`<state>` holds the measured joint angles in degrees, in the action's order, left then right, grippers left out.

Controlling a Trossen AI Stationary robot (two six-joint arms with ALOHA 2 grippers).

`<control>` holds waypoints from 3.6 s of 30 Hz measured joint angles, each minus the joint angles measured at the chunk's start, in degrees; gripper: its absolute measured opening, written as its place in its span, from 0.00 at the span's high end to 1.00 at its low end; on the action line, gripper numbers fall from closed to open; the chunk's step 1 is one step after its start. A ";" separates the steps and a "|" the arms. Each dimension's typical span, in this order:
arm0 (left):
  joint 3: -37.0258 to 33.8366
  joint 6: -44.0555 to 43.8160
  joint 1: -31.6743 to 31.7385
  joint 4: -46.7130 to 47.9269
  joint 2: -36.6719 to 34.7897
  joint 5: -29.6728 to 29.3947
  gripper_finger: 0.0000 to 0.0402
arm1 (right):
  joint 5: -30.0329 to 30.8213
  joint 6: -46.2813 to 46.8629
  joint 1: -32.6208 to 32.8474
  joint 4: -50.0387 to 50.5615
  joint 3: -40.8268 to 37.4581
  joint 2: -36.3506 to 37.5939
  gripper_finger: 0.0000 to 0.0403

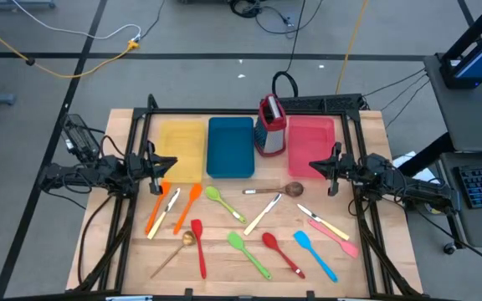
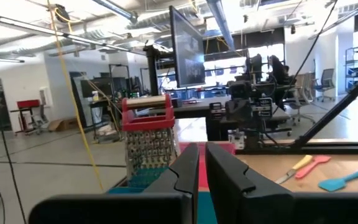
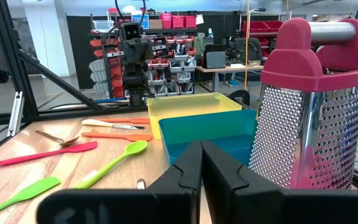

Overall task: Pick & Place Kitchen Items
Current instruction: Put the left yellow table knife into the yellow bin

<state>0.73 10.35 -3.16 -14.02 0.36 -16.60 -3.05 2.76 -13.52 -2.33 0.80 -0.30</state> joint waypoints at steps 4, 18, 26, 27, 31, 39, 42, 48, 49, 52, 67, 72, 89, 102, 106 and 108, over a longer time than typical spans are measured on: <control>0.00 -0.02 0.00 0.00 0.00 0.02 0.91 | 0.00 0.00 0.00 -0.02 -0.01 0.02 0.99; 0.00 -2.80 -0.02 2.33 0.00 0.04 0.83 | -0.02 0.02 0.00 -0.17 0.00 0.02 0.99; 0.00 -9.81 -0.02 1.97 0.00 2.45 0.64 | -0.17 0.02 0.00 -5.77 -0.02 0.00 0.99; 0.00 -11.17 -0.02 1.92 0.04 2.80 0.63 | -0.17 -0.10 0.00 -6.57 -0.02 0.00 0.99; 0.11 -11.99 -0.02 1.70 1.97 3.00 0.62 | -0.02 -3.29 0.00 -11.39 -0.02 0.00 0.99; 5.52 -11.63 -0.02 1.92 11.72 -1.58 0.62 | 0.26 -12.85 0.00 -22.37 -0.02 0.00 0.99; 9.60 -11.64 -0.02 2.03 16.73 -2.07 0.62 | 0.31 -12.21 0.01 -23.75 -0.02 0.02 0.99; 19.50 -13.61 -0.02 9.23 28.87 -3.04 0.62 | 0.37 -12.22 0.00 -22.04 -0.02 -1.42 0.90; 21.26 -14.52 -0.08 10.88 31.01 -2.99 0.62 | 0.41 -12.24 0.02 -22.14 -0.02 -1.97 0.88; 26.48 -16.51 -0.58 17.23 37.30 -2.99 0.62 | 0.44 -12.40 0.02 -22.26 -0.02 -3.81 0.80; 47.50 -32.68 -6.66 46.64 56.46 -2.70 0.62 | 0.26 -12.48 0.02 -22.27 -0.02 -10.91 0.65; 48.65 -42.67 -9.36 54.68 58.49 3.23 0.62 | 0.26 -10.27 0.00 -22.29 -0.02 -11.71 0.65; 48.63 -75.73 -18.08 72.18 71.85 19.92 0.62 | 0.01 -4.34 0.01 -20.56 0.00 -11.91 0.65; 48.24 -78.59 -22.73 75.29 82.55 24.91 0.62 | 0.00 -2.97 0.01 -20.50 0.00 -11.91 0.65; 45.77 -78.47 -22.84 74.14 83.32 28.30 0.62 | 0.00 -2.97 0.00 -20.46 0.00 -11.91 0.65; 44.16 -78.51 -22.84 73.49 83.32 29.89 0.62 | -0.01 -2.97 0.02 -20.43 0.00 -11.91 0.65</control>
<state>44.90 -68.16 -26.00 59.47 83.68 13.30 -3.06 -0.21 -13.50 -22.76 0.80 -12.21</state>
